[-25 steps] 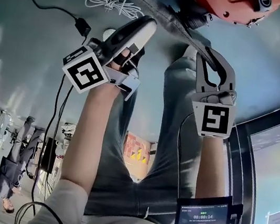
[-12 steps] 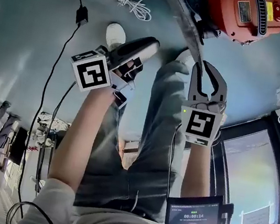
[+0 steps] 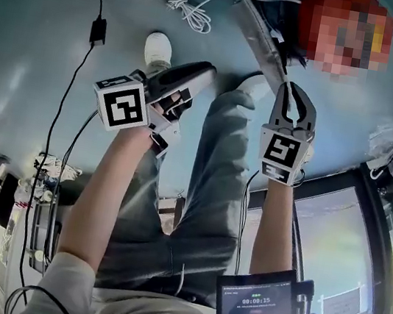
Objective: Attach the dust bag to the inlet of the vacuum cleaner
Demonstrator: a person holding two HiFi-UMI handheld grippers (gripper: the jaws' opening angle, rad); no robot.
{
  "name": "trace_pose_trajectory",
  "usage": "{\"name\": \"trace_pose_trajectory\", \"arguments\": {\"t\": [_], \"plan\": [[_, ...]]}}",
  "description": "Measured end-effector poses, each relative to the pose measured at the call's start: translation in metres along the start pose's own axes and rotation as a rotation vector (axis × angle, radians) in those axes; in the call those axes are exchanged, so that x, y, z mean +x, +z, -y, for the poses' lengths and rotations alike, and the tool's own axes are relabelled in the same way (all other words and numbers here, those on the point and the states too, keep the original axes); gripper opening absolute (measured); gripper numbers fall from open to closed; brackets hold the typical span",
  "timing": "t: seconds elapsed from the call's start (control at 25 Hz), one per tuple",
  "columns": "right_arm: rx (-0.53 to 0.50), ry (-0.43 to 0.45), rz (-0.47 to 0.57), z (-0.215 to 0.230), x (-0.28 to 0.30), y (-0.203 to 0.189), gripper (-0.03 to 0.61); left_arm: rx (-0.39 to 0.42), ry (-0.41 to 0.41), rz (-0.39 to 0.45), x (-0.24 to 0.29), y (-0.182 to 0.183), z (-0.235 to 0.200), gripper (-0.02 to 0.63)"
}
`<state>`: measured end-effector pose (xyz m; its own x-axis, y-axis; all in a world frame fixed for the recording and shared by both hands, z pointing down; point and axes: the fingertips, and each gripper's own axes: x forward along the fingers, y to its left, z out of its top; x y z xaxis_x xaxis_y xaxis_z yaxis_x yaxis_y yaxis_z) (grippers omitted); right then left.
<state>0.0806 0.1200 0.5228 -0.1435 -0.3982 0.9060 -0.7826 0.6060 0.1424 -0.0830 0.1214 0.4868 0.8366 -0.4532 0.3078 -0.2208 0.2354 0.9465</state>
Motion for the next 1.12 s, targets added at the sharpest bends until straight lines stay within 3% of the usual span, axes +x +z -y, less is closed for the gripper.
{"name": "trace_pose_trajectory", "arguments": {"t": [0.08,0.24,0.28,0.48,0.64,0.88,1.12], "plan": [[0.048,-0.005,0.027,0.013,-0.003,0.018,0.035,-0.014,-0.007,0.01,-0.002,0.001,-0.001,0.066],[-0.016,0.115,-0.076,0.009,0.035,0.028,0.034,-0.026,-0.017,0.021,-0.005,0.005,0.002,0.066],[-0.031,0.127,-0.099,0.007,0.04,0.031,0.009,-0.026,-0.021,0.023,-0.005,0.006,0.003,0.066],[-0.008,0.169,-0.236,-0.001,0.046,0.038,0.008,-0.032,-0.037,0.021,-0.008,0.011,0.004,0.066],[-0.09,0.218,-0.366,-0.005,0.048,0.036,0.009,-0.032,-0.047,0.02,-0.008,0.013,0.008,0.066],[-0.041,0.312,-0.49,-0.011,0.046,0.039,0.011,-0.048,-0.078,0.049,-0.017,0.02,0.015,0.066],[-0.111,0.281,-0.535,-0.01,0.057,0.032,0.011,-0.046,-0.084,0.023,-0.014,0.021,0.015,0.066]]}}
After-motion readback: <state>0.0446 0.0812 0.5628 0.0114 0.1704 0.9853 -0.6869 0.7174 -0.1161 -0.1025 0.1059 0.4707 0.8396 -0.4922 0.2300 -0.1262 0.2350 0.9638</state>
